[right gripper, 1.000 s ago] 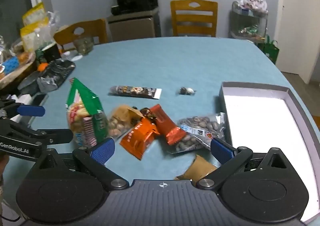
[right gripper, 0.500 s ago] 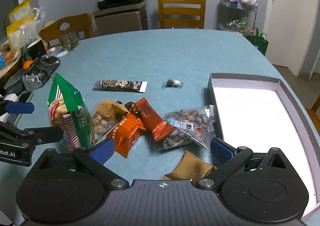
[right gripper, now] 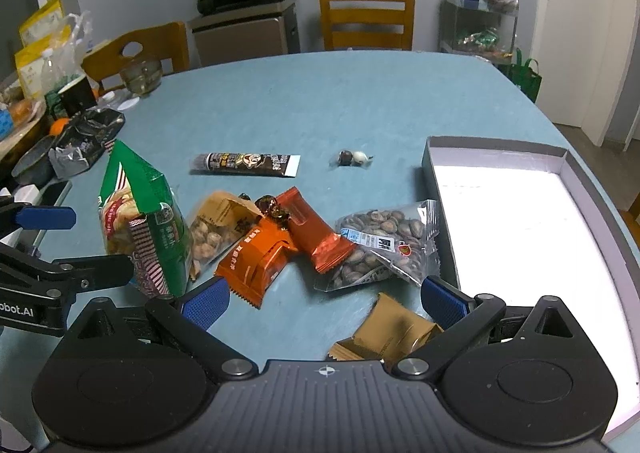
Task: Organize snacks
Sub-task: 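Move the left gripper around the green chip bag and the right gripper toward the tan pastry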
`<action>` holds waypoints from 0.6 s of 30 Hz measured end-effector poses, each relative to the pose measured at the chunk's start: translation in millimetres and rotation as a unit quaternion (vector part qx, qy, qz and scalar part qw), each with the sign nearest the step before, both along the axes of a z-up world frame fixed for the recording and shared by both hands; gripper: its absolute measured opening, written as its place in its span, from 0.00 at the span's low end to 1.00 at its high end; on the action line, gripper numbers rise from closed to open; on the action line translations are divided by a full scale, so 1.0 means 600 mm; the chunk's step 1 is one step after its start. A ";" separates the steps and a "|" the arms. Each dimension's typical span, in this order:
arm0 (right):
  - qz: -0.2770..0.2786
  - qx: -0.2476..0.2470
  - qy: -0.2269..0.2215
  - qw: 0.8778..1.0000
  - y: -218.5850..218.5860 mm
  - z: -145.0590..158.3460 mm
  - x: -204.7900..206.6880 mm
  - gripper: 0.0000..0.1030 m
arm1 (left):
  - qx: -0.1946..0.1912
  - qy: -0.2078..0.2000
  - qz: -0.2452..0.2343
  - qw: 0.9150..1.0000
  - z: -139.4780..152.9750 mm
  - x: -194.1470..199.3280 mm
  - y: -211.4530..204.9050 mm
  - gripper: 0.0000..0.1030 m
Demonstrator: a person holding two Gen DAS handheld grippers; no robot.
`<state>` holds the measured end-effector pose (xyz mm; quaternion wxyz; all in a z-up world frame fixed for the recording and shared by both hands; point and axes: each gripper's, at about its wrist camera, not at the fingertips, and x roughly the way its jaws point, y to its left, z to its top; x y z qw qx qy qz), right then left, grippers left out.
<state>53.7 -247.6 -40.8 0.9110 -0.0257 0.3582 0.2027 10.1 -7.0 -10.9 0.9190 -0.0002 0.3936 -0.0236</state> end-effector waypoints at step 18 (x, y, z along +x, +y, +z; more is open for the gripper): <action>0.001 0.005 0.007 1.000 0.000 0.003 0.002 1.00 | 0.005 0.000 -0.004 1.000 0.001 0.003 -0.005 1.00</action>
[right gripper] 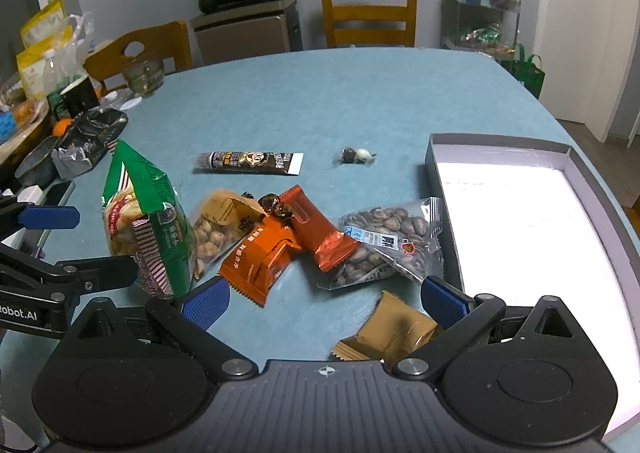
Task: Organize snacks
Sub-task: 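Move the left gripper around the green chip bag and the right gripper toward the tan pastry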
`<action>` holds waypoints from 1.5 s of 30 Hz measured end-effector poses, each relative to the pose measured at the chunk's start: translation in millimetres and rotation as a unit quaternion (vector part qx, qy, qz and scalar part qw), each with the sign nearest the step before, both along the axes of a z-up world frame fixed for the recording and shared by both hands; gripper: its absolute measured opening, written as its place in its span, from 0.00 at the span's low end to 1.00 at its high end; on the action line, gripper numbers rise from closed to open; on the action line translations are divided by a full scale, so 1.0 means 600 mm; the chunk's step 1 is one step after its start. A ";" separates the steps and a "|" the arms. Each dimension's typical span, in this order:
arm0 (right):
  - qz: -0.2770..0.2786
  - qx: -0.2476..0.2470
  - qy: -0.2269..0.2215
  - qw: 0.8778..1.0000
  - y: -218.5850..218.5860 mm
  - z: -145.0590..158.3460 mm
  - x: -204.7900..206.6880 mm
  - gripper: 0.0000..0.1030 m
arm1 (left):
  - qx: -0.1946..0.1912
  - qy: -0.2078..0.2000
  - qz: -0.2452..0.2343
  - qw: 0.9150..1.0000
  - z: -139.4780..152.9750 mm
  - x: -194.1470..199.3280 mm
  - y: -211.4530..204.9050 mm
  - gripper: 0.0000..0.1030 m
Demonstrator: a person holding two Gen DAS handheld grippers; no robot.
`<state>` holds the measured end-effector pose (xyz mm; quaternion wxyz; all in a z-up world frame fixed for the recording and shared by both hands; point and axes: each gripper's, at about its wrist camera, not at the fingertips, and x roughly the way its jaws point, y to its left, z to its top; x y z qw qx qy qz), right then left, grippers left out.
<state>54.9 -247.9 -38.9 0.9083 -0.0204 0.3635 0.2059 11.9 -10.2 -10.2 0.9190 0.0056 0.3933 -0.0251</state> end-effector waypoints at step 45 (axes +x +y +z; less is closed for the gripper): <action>-0.004 0.013 0.013 1.000 -0.009 -0.006 0.009 1.00 | 0.001 0.001 -0.003 1.000 0.000 0.011 -0.006 1.00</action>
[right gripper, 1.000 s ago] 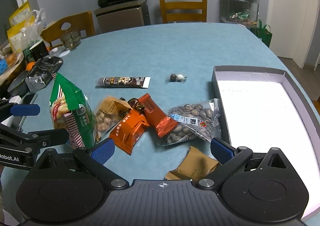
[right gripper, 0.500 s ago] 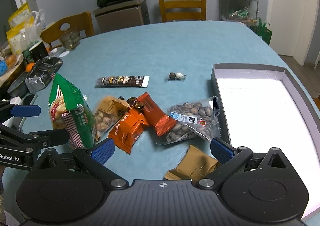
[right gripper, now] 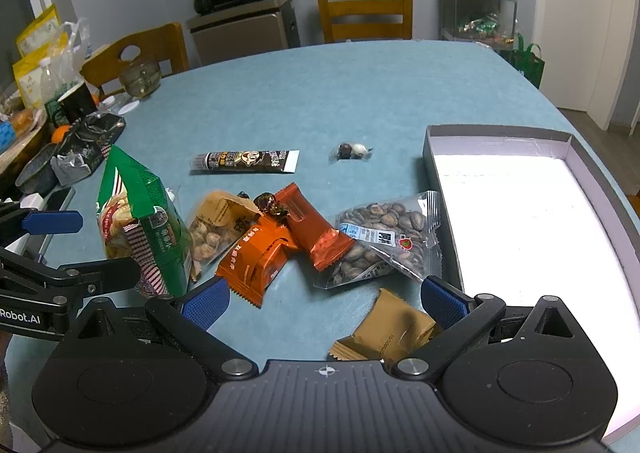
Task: Organize snacks
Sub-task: 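Move the left gripper around the green chip bag and the right gripper toward the tan pastry, then grasp the green chip bag with the left gripper while the right gripper grasps the tan pastry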
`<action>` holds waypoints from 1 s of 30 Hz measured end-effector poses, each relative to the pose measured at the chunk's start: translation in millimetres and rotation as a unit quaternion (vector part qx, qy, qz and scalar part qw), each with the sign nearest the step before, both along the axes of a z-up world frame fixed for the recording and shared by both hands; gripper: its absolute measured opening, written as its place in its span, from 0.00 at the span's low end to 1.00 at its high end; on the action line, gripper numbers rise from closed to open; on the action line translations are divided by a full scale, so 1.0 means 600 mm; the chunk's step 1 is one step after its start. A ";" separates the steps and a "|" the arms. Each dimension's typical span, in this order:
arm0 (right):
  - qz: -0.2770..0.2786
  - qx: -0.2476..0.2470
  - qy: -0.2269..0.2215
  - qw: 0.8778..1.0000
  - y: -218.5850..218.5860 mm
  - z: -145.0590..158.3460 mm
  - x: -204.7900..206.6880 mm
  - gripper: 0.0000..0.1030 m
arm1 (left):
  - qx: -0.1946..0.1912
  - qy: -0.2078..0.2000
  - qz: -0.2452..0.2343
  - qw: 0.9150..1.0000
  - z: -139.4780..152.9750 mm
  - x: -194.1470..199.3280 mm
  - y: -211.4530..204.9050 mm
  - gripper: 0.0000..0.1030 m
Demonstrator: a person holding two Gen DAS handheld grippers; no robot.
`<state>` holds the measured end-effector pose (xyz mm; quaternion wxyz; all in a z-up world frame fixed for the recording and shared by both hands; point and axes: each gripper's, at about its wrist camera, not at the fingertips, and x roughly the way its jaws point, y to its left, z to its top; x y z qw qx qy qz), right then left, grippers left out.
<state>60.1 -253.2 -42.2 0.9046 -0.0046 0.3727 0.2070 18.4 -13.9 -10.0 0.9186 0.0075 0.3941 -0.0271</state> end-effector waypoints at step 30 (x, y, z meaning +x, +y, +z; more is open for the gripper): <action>0.027 0.035 -0.006 0.999 -0.060 -0.043 -0.021 1.00 | 0.056 -0.042 0.032 0.997 -0.083 0.077 -0.032 1.00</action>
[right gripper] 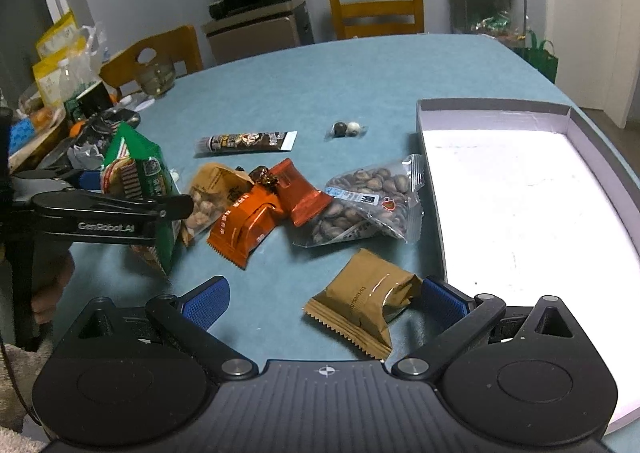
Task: Organize snacks
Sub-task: 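Grasp the green chip bag with the left gripper while the right gripper grasps the tan pastry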
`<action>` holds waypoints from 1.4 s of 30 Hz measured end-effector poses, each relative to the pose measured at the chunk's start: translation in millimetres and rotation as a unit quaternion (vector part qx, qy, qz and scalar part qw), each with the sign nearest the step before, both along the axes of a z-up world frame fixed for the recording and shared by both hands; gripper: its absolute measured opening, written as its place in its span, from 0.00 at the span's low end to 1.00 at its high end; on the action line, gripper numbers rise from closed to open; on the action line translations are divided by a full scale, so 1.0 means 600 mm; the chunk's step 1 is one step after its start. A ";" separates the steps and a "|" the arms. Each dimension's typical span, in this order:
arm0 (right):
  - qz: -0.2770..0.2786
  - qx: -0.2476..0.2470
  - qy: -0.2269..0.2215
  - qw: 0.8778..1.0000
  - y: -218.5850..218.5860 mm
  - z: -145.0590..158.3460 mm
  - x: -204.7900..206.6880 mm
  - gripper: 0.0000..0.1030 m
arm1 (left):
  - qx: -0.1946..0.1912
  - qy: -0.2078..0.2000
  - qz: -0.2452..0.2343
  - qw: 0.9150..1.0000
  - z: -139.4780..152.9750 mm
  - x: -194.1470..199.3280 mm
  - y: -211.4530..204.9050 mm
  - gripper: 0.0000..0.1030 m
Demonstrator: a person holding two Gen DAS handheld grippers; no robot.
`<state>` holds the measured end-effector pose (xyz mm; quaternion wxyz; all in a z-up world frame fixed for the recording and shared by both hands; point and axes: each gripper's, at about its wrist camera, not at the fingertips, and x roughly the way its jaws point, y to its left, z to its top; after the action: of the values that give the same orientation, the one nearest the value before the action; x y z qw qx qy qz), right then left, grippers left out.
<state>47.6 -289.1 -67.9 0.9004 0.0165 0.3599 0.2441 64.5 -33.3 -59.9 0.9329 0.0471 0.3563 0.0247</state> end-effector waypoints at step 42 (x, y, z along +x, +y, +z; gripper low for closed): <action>0.006 -0.051 -0.079 0.996 0.026 -0.044 -0.010 0.42 | -0.005 -0.038 0.005 0.999 -0.036 -0.017 0.035 0.88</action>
<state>41.5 -273.7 -94.5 0.9242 -0.0510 0.2996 0.2313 54.4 -12.2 -81.8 0.9457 0.0398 0.3214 0.0295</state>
